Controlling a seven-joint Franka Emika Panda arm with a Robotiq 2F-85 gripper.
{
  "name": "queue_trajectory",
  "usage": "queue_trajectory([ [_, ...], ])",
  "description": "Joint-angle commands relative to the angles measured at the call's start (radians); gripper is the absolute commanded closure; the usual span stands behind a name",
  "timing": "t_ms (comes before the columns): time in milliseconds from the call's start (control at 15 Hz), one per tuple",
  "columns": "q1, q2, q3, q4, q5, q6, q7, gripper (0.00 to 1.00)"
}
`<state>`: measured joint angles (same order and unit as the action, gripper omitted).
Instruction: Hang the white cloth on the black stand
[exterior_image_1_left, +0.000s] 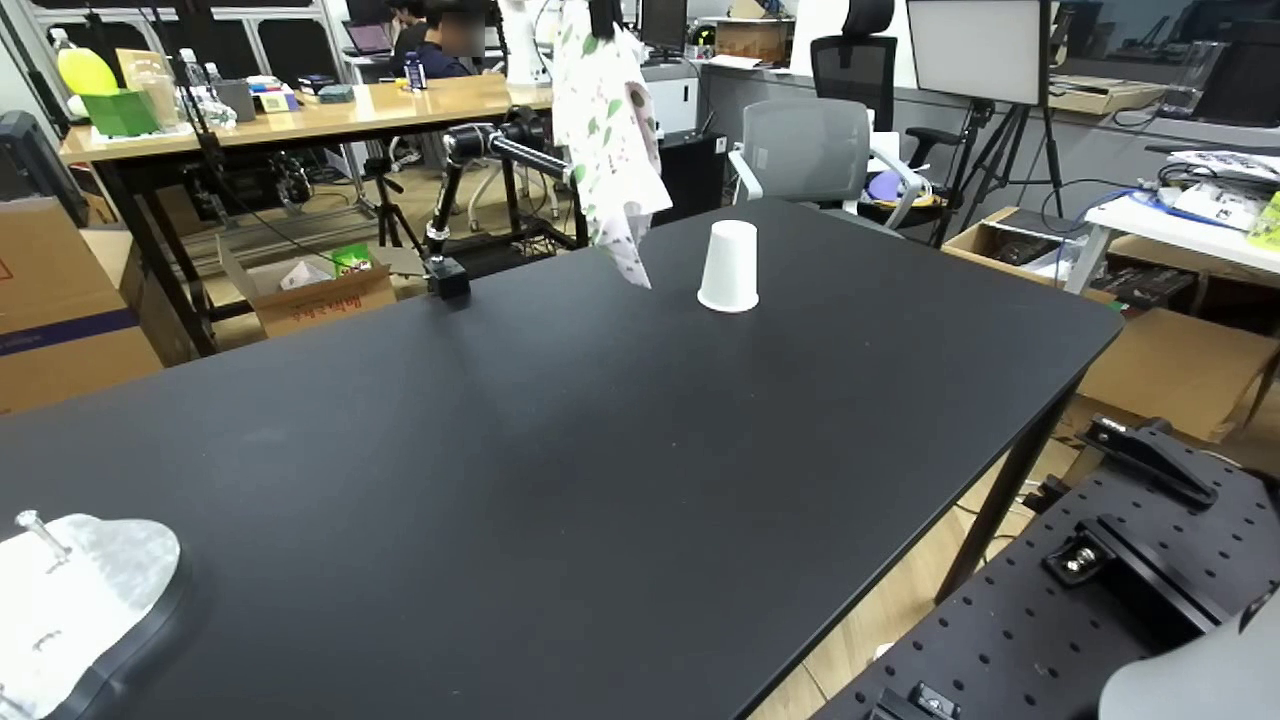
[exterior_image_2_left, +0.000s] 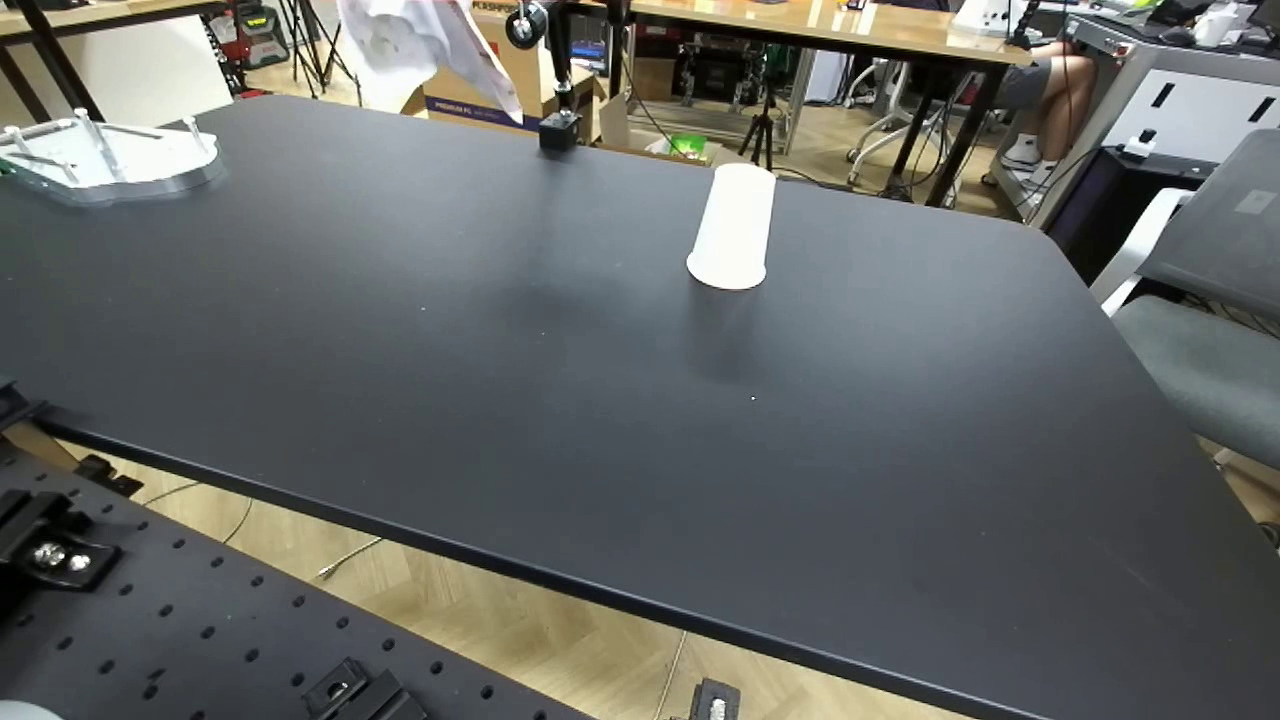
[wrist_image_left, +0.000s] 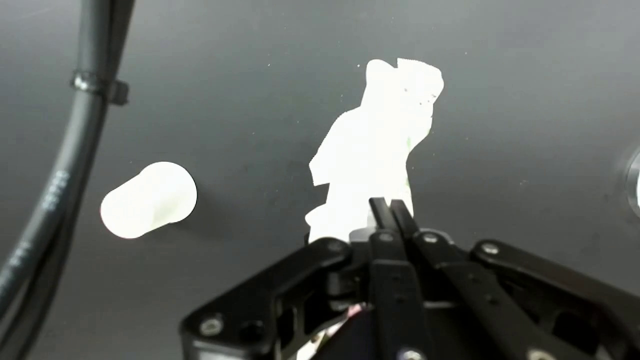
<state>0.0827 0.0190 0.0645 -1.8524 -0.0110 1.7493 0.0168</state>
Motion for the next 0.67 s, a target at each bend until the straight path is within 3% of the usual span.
queue_trajectory([
  [0,-0.022,0.057,-0.014,0.101,-0.017,-0.034,0.022,0.99],
  [600,-0.030,0.215,-0.033,0.251,-0.028,-0.033,0.065,0.99],
])
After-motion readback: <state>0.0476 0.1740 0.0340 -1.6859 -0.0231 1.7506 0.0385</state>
